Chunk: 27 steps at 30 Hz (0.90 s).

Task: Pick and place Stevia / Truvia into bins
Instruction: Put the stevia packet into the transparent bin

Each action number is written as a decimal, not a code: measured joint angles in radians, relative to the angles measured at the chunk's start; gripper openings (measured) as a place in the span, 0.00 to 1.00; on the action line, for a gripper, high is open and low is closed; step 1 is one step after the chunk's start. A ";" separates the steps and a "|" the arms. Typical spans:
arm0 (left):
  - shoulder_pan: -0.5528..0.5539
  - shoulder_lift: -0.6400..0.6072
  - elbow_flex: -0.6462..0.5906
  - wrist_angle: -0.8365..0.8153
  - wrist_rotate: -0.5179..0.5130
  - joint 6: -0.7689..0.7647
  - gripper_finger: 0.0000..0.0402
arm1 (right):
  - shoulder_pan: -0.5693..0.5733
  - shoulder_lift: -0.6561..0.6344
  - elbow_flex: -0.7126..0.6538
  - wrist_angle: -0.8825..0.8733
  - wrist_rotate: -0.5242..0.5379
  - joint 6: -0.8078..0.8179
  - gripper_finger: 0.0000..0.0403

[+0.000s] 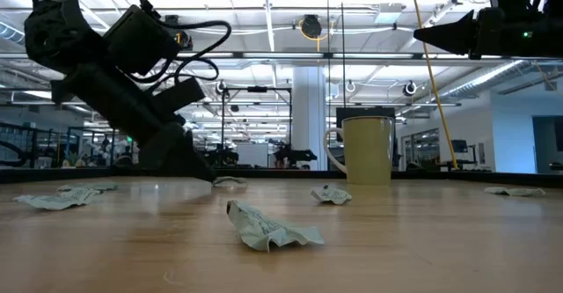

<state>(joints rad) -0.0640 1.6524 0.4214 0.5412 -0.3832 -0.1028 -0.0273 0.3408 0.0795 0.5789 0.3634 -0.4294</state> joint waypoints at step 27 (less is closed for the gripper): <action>0.064 0.078 0.003 0.070 0.017 0.083 0.11 | 0.000 0.085 0.002 0.109 -0.129 0.066 0.52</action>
<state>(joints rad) 0.0005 1.7299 0.4243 0.6114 -0.3662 -0.0200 -0.0277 0.4256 0.0818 0.6881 0.2342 -0.3636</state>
